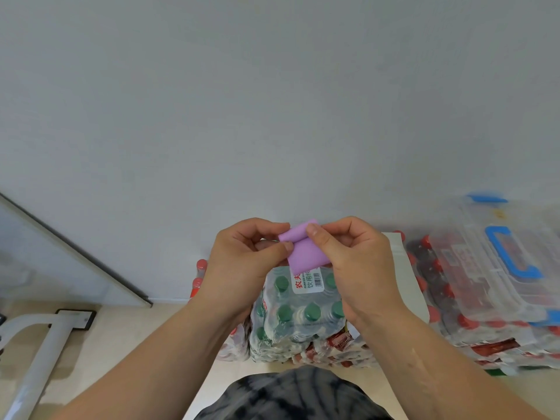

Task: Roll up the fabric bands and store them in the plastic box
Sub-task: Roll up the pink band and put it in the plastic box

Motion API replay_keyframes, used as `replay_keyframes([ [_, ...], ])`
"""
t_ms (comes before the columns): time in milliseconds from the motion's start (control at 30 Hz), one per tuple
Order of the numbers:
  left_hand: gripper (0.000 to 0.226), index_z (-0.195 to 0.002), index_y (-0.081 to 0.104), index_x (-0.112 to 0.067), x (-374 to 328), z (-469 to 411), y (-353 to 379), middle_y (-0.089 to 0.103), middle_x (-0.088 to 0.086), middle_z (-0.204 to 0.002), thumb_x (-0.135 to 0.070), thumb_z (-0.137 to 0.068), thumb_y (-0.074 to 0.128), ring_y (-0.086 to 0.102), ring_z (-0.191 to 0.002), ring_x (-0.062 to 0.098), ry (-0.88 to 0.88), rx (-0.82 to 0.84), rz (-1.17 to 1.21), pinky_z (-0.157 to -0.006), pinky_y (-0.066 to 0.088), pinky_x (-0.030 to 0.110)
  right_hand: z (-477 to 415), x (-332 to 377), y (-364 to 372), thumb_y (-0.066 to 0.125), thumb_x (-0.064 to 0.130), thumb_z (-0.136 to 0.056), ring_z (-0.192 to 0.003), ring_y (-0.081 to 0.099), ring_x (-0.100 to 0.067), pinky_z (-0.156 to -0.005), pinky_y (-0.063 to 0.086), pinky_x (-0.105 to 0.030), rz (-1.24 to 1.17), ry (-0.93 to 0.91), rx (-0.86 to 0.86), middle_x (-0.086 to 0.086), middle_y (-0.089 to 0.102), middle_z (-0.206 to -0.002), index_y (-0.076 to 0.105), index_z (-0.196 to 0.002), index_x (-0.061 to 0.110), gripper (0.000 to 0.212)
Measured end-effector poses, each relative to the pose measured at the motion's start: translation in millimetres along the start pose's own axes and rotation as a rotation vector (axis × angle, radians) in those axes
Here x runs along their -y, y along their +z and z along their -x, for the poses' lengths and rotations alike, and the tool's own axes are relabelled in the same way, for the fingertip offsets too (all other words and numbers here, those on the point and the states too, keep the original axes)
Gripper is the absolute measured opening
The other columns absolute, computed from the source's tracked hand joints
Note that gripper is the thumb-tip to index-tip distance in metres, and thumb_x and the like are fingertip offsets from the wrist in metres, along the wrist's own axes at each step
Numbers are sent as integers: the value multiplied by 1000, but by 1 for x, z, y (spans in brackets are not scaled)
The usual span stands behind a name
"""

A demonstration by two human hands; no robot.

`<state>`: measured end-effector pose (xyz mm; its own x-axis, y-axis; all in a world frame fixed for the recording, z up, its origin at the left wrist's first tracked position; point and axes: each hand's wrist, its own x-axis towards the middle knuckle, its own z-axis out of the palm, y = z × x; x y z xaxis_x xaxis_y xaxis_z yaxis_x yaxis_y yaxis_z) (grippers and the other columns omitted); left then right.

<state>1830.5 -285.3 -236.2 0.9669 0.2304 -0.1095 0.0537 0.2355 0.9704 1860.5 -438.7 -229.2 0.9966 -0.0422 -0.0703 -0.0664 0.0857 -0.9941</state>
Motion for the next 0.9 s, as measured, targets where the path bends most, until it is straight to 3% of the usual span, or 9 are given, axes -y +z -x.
replay_keyframes([
  [133, 19, -80, 79, -17, -1, 1, 0, 76, 12, -77, 0, -72, 78, 73, -71, 17, -19, 53, 20, -65, 56, 22, 0, -1, -3, 84, 18, -82, -70, 72, -6, -63, 57, -20, 18, -6, 17, 3, 77, -75, 73, -72, 19, 16],
  [233, 6, -81, 77, -12, -2, 1, -1, 76, 15, -83, -8, -78, 79, 75, -77, 25, -44, 97, 77, -67, 60, 32, 2, 1, -4, 83, 13, -83, -74, 74, -7, -65, 56, -17, 15, -24, 46, 3, 78, -79, 77, -75, 25, 16],
  [400, 19, -103, 76, -4, -2, 0, 1, 76, 23, -92, 1, -86, 74, 76, -83, 31, -111, 126, 93, -67, 61, 33, 3, 4, -7, 80, 6, -85, -82, 76, -9, -70, 58, -18, 14, -69, 112, 5, 80, -86, 79, -79, 34, 29],
  [500, 15, -100, 75, 3, -2, 0, 3, 77, 22, -94, 5, -85, 73, 76, -90, 34, -80, 126, 71, -75, 63, 38, 6, 6, -8, 85, 16, -79, -82, 78, -14, -69, 60, -22, -3, -47, 100, 0, 81, -86, 77, -86, 25, 14],
  [533, 14, -98, 76, 2, -2, 1, 4, 77, 22, -94, 6, -84, 74, 76, -90, 35, -72, 118, 59, -77, 63, 39, 6, 4, -9, 87, 22, -76, -80, 78, -17, -68, 61, -24, 7, -46, 86, -2, 80, -85, 75, -89, 22, 17],
  [633, 18, -87, 77, -5, -1, 2, 4, 77, 22, -89, 11, -80, 76, 76, -85, 33, -67, 115, 8, -79, 64, 38, 7, 3, -10, 87, 18, -78, -80, 79, -20, -70, 63, -27, 48, -45, 69, -3, 81, -85, 76, -84, 24, 13],
  [800, 14, -83, 73, -4, 1, -4, -3, 75, 25, -84, 10, -80, 77, 74, -78, 36, -93, 166, -17, -77, 63, 39, 14, 3, -10, 81, 12, -84, -82, 78, -10, -74, 58, -16, 106, -136, 162, 6, 81, -85, 79, -87, 39, 27],
  [900, 15, -101, 72, -3, 5, -7, -5, 77, 21, -91, 3, -87, 72, 75, -80, 30, -161, 255, 8, -77, 63, 39, 18, 5, -10, 76, 9, -85, -74, 76, -4, -72, 56, -13, 121, -161, 198, 7, 80, -80, 80, -89, 41, 32],
])
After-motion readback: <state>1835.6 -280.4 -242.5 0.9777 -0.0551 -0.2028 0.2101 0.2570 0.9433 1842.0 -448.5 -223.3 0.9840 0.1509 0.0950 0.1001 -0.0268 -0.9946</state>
